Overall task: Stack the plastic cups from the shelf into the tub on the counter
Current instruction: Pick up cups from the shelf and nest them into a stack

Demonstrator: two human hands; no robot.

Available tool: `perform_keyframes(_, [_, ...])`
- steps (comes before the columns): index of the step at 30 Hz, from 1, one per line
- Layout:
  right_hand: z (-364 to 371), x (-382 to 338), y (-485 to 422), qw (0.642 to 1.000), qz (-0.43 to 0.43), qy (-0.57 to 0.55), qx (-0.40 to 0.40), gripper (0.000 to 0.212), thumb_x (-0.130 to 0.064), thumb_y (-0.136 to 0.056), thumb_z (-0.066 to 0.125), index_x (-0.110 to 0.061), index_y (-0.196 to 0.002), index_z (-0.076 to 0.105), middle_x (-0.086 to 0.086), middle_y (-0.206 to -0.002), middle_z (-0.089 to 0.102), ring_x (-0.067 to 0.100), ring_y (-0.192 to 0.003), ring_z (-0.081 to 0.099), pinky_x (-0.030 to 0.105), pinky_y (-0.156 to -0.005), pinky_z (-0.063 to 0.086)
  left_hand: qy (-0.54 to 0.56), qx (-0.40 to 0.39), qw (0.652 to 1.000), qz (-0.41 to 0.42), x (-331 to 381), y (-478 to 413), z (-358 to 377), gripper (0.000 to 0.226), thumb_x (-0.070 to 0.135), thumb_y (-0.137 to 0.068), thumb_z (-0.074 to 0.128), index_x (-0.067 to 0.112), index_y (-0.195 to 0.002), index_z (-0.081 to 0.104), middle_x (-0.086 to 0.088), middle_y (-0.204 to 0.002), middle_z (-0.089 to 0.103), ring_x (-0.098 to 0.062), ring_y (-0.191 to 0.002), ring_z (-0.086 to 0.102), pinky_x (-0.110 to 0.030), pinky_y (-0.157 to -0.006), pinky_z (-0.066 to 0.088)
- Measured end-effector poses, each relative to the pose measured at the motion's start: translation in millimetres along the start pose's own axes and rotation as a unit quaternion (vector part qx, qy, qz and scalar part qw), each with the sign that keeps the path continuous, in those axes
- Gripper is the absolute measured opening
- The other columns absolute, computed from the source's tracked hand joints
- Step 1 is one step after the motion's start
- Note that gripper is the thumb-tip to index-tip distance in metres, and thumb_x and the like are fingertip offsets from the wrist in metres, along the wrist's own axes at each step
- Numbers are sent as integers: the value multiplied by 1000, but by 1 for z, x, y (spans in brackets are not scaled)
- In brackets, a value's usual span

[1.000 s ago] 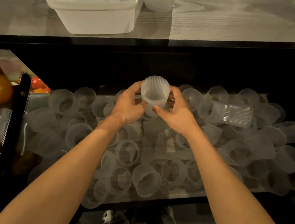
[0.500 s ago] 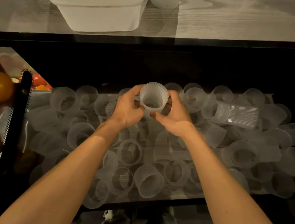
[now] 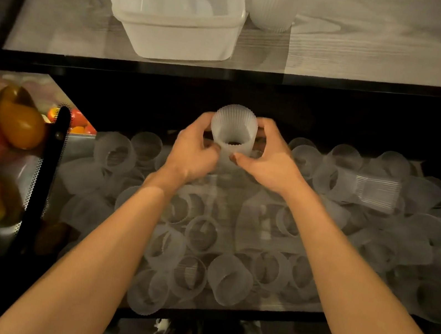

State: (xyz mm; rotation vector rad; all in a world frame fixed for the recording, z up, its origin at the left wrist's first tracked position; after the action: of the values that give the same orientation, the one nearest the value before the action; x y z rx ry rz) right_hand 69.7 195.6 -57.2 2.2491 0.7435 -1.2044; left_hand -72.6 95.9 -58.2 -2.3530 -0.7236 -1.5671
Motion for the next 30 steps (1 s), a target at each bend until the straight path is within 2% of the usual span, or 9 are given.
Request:
perform_keyframes(2, [6,-10,-5,1000,-4,1,-13,74,-25,-77,88,-27,-137,45,-5,-131,58,13,-117,61,38,-96,58,-13,18,1000,10,0,-1,-12,48,3,-91,66,23,-134,59,21,-113,63,19,-93,61,-7,-76,52])
perform_keyframes(5, [18,-18,-8,999,-3,1,-32,74,-24,-78,88,-28,-137,44,-10,-129,56,12,-117,60,37,-96,57,-19,40,999,8,-9,0,-25,47,6,-89,68,24,-131,61,16,-114,67,11,-92,65,-17,-76,57])
perform_keyframes(9, [34,-19,-10,999,2,7,-49,74,-24,-80,88,-27,-138,44,-13,-126,54,13,-118,59,33,-95,54,-31,53,998,-2,-19,7,-35,48,8,-87,69,27,-131,60,20,-113,62,19,-95,59,-3,-73,48])
perform_keyframes(14, [46,-9,-13,999,8,8,-46,70,-28,-82,86,-26,-139,45,-10,-136,57,13,-127,56,42,-106,52,-20,49,998,-37,-29,10,-36,49,9,-94,63,24,-140,55,16,-118,59,12,-100,55,2,-75,43])
perform_keyframes(18, [45,-11,-19,999,9,4,-48,66,-26,-82,85,-24,-136,47,-7,-137,58,13,-126,57,42,-105,54,-13,52,998,-41,-30,6,-38,46,3,-92,63,21,-135,57,15,-114,60,27,-87,56,2,-68,45])
perform_keyframes(21, [46,-12,-22,999,15,-8,-52,67,-25,-83,85,-24,-138,46,-7,-137,59,13,-123,60,41,-103,54,-26,59,997,-37,-30,2,-40,42,4,-92,64,19,-131,58,15,-111,61,29,-81,55,1,-65,45])
perform_keyframes(24, [50,-10,-23,998,16,-14,-57,66,-24,-83,84,-26,-137,46,-8,-137,58,12,-122,60,38,-102,54,-36,56,997,-46,-30,0,-42,41,3,-92,62,20,-130,58,14,-109,63,22,-82,59,-2,-64,47])
perform_keyframes(28, [56,-4,-19,998,19,-3,-67,65,-25,-83,84,-29,-136,46,-12,-132,56,8,-118,58,26,-93,50,-34,34,997,-62,-36,-1,-39,44,6,-92,64,24,-131,59,11,-118,66,-1,-98,64,-11,-72,48])
perform_keyframes(30, [61,5,-17,996,28,6,-82,67,-27,-82,84,-30,-136,45,-11,-133,56,10,-122,57,33,-99,52,-27,12,997,-75,-44,2,-33,49,4,-91,63,26,-134,58,11,-119,66,-6,-105,64,-15,-78,51])
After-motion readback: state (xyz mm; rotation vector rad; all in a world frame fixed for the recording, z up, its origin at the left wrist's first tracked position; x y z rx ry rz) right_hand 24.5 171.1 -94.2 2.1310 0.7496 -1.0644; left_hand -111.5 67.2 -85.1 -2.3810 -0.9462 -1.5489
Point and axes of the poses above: each hand's wrist, its own y-axis away from the middle knuckle, its own z-axis out of the palm, x = y × z, the point moved 6 cm from there along -y, towards the middle knuckle
